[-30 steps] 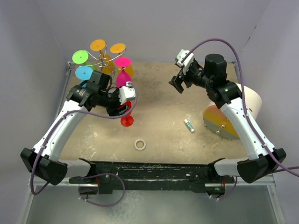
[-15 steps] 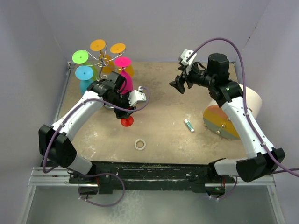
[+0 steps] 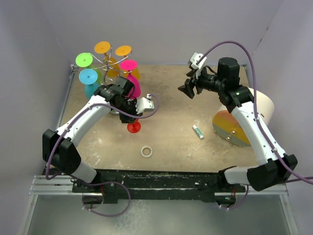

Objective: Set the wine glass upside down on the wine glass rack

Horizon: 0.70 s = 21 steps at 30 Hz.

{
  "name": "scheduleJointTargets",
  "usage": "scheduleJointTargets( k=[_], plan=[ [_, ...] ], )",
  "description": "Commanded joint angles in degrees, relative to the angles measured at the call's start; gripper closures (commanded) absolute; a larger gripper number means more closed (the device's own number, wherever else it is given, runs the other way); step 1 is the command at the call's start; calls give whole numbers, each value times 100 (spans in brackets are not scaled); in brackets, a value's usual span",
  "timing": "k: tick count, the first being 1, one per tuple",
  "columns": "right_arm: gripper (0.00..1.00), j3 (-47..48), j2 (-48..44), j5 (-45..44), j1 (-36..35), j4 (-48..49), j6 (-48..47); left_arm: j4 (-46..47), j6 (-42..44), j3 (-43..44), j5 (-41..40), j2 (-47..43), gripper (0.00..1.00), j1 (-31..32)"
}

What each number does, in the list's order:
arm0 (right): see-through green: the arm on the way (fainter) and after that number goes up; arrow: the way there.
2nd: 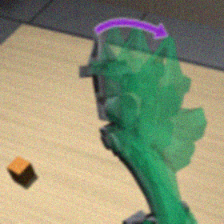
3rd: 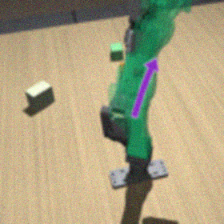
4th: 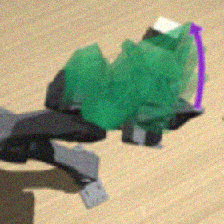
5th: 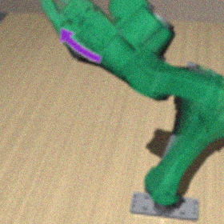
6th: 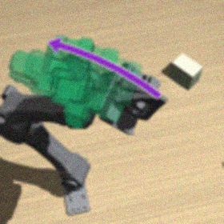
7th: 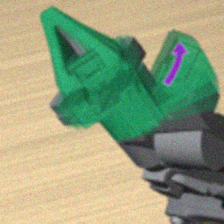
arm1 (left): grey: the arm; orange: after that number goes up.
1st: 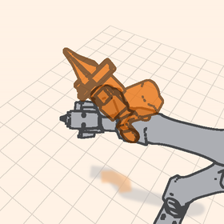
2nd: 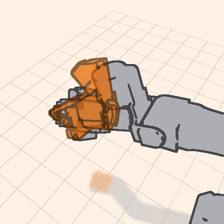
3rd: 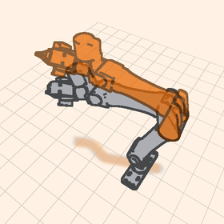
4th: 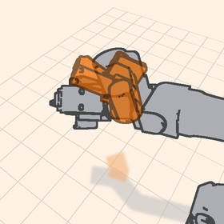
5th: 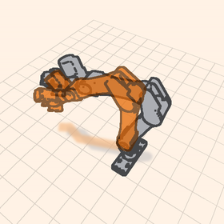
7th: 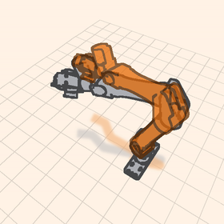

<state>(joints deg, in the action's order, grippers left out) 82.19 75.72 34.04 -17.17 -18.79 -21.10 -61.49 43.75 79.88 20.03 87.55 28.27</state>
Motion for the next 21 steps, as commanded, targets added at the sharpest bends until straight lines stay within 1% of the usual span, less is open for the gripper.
scheduleJointTargets(
  k=[1, 7, 11, 15, 18, 21],
  plan=[
    [27, -67, -40, 56, 42, 342, 144, -122, 129, -28, 62, -33, 77, 36],
    [27, -86, 2, -70, 69, 354, 118, -228, 191, -53, 62, -113, 92, 51],
    [28, -99, 29, -123, 82, 349, 58, -356, 295, -38, 158, -339, 100, 69],
    [27, -283, -84, -90, 206, 420, 58, -454, 295, 194, 505, -630, 100, 82],
    [27, -421, -209, 70, 450, 485, 94, -324, 271, 252, 859, -953, 100, 82],
    [27, -314, -135, 192, 719, 475, 225, -141, 263, 340, 1155, -1196, 100, 82]
  ],
)
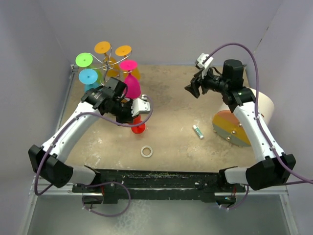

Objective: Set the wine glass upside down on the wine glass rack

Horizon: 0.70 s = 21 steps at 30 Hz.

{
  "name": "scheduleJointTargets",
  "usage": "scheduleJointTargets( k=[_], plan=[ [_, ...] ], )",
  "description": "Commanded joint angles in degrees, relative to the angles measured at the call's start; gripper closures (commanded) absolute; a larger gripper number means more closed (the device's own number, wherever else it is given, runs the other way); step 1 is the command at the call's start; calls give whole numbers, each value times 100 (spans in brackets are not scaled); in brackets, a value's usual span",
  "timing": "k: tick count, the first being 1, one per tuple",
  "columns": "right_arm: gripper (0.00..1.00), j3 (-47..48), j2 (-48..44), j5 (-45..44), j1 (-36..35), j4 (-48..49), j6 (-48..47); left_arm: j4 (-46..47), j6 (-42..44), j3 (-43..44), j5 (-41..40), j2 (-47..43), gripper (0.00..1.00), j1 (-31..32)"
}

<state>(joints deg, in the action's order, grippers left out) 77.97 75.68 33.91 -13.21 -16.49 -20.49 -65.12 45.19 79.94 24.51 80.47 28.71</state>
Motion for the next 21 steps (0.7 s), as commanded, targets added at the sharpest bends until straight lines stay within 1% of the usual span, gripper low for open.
scheduleJointTargets(
  k=[1, 3, 6, 8, 11, 16, 19, 21],
  plan=[
    [27, 196, -62, 273, 414, 243, 238, 258, 89, 407, 812, -563, 100, 38],
    [28, 411, 98, 423, 576, 252, 454, 344, -75, 637, 1039, -641, 100, 40],
    [31, 832, 352, 420, 667, 277, 926, 542, -644, 1079, 1384, -598, 100, 38],
    [31, 882, 422, 544, 679, 407, 1170, 697, -1068, 1326, 1679, -578, 100, 38],
    [31, 715, 484, 1100, 680, 811, 1725, 981, -1606, 1618, 2090, -520, 100, 38],
    [28, 599, 556, 1764, 680, 1437, 2830, 2144, -2935, 2018, 1887, -465, 100, 38],
    [25, 757, 609, 1897, 671, 1728, 3534, 2732, -3617, 2295, 1569, -323, 100, 38],
    [25, 834, 594, 1786, 671, 1809, 4016, 2873, -3814, 2514, 1428, -198, 100, 38]
  ],
)
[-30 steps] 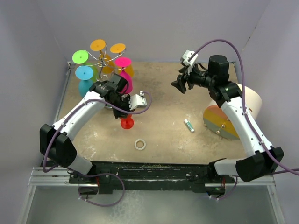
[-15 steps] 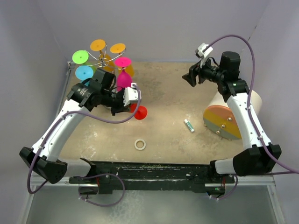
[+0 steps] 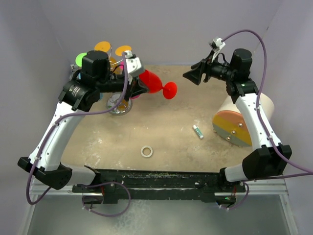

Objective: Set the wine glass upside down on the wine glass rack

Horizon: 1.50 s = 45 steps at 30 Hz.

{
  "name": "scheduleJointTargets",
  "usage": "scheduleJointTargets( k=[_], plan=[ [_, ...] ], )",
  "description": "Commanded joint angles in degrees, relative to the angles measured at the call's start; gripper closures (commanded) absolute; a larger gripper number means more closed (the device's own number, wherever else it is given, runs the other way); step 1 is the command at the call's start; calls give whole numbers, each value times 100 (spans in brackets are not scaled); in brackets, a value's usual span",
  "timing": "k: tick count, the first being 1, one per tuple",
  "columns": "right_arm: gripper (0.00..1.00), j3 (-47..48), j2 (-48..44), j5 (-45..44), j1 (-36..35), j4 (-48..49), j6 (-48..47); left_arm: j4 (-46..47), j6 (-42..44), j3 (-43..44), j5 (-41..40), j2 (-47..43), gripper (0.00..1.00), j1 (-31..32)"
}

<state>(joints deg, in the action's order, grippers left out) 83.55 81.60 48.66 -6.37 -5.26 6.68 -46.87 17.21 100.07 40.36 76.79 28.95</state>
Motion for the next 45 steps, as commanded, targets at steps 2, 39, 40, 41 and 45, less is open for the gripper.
scheduleJointTargets(
  k=[2, 39, 40, 41, 45],
  plan=[
    [27, 373, -57, -23, -22, 575, 1499, 1107, -1024, 710, -297, 264, 100, 14],
    [61, 1828, 517, -1692, -880, -265, 1555, 1712, -1194, 1677, -1180, 697, 100, 14],
    [61, 1842, 541, -1674, -897, -247, 1576, 1717, -1189, 1667, -1176, 690, 100, 19],
    [61, 1869, 567, -1652, -919, -240, 1581, 1721, -1186, 1663, -1171, 690, 100, 15],
    [61, 2004, 690, -1721, -1039, -296, 1566, 1734, -1185, 1656, -1087, 689, 100, 14]
  ],
)
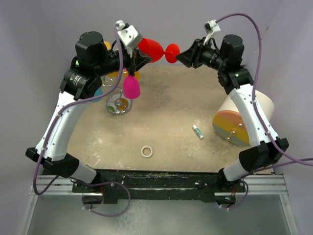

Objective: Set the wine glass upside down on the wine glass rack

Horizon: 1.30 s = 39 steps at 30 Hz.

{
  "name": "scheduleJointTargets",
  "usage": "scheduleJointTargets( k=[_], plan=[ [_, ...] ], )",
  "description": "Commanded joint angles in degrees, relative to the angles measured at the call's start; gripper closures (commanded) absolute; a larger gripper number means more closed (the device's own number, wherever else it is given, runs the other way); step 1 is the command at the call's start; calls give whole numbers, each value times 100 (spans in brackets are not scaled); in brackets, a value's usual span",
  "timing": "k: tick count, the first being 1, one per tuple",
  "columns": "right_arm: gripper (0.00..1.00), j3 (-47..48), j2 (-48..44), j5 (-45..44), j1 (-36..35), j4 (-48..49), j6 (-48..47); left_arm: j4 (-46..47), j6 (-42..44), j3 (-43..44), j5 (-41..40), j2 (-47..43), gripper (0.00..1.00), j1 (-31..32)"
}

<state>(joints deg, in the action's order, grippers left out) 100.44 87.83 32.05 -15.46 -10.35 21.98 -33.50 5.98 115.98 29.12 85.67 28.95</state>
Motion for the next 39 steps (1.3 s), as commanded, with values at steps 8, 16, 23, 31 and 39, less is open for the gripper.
scheduleJointTargets(
  k=[8, 16, 23, 31, 39],
  plan=[
    [71, 456, 168, -270, -196, 116, 37, 406, -53, -6, 67, -208, 100, 14],
    [96, 550, 180, -617, -203, -60, 22, 414, -36, -117, 67, -225, 100, 15],
    [100, 666, 139, -1038, -196, -428, -278, 323, 82, -332, 144, -420, 76, -18],
    [100, 669, -84, -1671, -194, -530, -965, 47, 492, -900, 252, -1006, 30, -366],
    [100, 353, -321, -1816, -215, -374, -2342, -304, 647, -1331, 348, -1830, 8, -1100]
  ],
)
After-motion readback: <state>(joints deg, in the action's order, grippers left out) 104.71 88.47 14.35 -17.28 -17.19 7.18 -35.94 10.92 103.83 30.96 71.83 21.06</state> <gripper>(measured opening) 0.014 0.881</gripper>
